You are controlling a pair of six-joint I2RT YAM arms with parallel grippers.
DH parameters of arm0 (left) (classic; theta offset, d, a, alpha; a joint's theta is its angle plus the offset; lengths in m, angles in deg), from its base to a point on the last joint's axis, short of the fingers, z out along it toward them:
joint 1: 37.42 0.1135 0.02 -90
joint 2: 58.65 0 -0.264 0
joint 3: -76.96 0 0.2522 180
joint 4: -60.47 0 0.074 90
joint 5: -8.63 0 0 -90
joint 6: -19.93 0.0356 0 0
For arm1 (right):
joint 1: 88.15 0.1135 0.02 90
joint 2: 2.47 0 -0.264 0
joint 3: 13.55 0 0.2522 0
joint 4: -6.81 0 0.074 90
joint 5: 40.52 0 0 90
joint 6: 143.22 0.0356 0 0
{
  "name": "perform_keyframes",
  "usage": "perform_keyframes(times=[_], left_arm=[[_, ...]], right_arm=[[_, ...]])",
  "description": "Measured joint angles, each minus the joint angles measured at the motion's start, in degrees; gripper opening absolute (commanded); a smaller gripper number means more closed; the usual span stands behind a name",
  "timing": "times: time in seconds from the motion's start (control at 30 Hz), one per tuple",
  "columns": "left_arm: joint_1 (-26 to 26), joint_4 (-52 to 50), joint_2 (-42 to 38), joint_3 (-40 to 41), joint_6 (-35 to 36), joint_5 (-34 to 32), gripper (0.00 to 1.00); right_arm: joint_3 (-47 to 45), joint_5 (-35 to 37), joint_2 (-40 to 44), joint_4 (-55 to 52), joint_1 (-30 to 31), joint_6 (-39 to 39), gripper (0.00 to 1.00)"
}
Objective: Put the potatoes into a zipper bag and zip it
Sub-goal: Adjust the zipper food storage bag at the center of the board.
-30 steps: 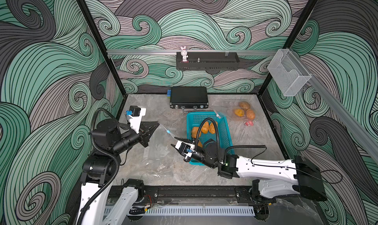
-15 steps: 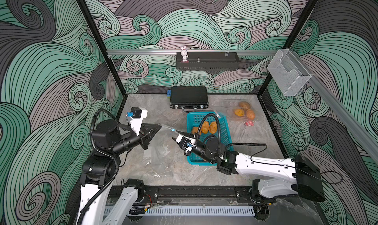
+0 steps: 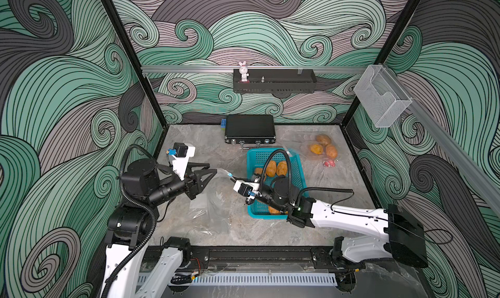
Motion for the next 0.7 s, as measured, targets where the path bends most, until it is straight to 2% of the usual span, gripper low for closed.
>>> perform_keyframes(times=[0.17,0.3,0.37,0.43,0.5,0.6,0.7], left_arm=[[0.00,-12.46,3.04,-4.11,-1.70,-11.28,0.93],[0.00,-21.18,6.05,-14.01,-3.91,-20.59,0.94],[0.00,-23.34,6.91,-19.45,-4.85,-22.75,0.93],[-0.07,-23.50,6.69,-21.84,-5.49,-21.79,0.90],[-0.11,-23.63,6.56,-22.05,-5.77,-17.66,0.87],[-0.37,-23.56,8.11,-18.91,-6.47,-10.25,0.82],[-1.03,-22.71,9.25,-13.40,-7.72,-6.21,0.82]], right_arm=[[-1.44,-9.20,2.97,-9.94,-3.21,-17.90,0.00],[-1.44,-11.28,4.07,-17.40,-3.65,-31.15,0.00],[-1.44,-11.72,4.39,-20.17,-3.63,-36.81,0.00],[-1.40,-12.17,4.61,-22.23,-3.63,-41.35,0.00],[-1.29,-12.74,4.61,-23.65,-3.63,-45.00,0.00],[0.39,-14.19,4.31,-26.80,-3.85,-50.66,0.00],[2.84,-16.74,3.69,-28.87,-4.35,-54.71,0.00]])
